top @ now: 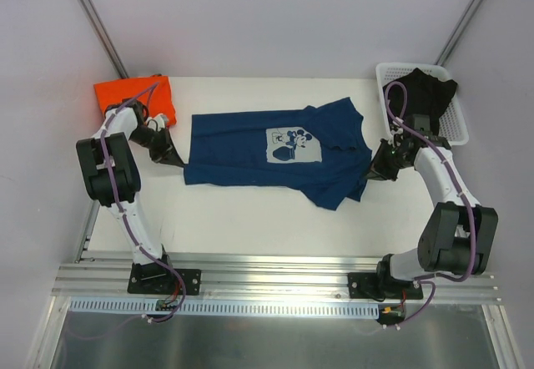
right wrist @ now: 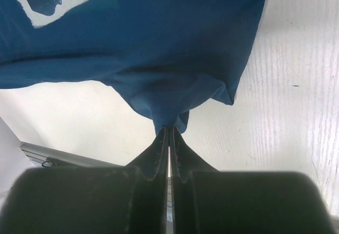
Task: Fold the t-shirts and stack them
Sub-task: Grap the side of the flattened tshirt closest away from the robot with both arms
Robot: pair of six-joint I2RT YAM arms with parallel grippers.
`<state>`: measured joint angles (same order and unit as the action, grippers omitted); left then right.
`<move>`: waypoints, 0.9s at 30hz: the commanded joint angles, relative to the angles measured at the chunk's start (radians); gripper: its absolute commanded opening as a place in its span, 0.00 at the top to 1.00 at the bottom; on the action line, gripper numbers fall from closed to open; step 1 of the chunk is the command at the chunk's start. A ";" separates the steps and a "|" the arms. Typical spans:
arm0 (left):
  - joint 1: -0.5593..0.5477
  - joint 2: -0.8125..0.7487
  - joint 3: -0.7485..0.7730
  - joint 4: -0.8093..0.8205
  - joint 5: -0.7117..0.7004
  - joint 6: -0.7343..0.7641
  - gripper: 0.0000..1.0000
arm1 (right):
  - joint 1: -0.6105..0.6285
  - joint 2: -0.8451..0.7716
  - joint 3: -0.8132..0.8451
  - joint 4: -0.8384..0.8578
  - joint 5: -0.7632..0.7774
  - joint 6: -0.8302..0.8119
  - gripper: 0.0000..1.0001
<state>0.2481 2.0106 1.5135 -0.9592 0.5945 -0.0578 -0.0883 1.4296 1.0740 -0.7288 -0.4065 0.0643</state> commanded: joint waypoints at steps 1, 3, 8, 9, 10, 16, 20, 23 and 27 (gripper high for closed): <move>-0.015 -0.001 0.039 -0.039 0.039 0.027 1.00 | -0.004 0.020 0.049 0.019 -0.028 0.015 0.99; -0.023 0.002 0.047 -0.038 0.041 0.029 1.00 | -0.004 0.028 0.063 0.020 -0.029 0.017 0.99; -0.036 0.016 0.076 -0.042 0.041 0.036 1.00 | -0.004 0.069 0.141 0.029 -0.037 0.026 0.99; -0.039 0.017 0.086 -0.044 0.042 0.038 1.00 | -0.004 0.075 0.153 0.031 -0.037 0.031 0.99; -0.044 0.017 0.091 -0.047 0.042 0.039 1.00 | -0.004 0.081 0.170 0.032 -0.037 0.032 0.99; -0.055 -0.004 0.085 -0.050 0.047 0.042 1.00 | -0.002 0.126 0.248 0.037 -0.040 0.043 1.00; -0.056 0.002 0.091 -0.050 0.044 0.047 1.00 | -0.001 0.147 0.260 0.054 -0.040 0.051 1.00; -0.056 0.007 0.105 -0.052 0.039 0.044 1.00 | -0.001 0.167 0.282 0.057 -0.038 0.052 0.99; -0.056 0.004 0.120 -0.050 0.036 0.044 1.00 | -0.001 0.186 0.314 0.057 -0.035 0.055 0.99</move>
<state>0.2016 2.0254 1.5948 -0.9829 0.6201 -0.0357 -0.0883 1.6138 1.3251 -0.6891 -0.4286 0.1047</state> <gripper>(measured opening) 0.006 0.012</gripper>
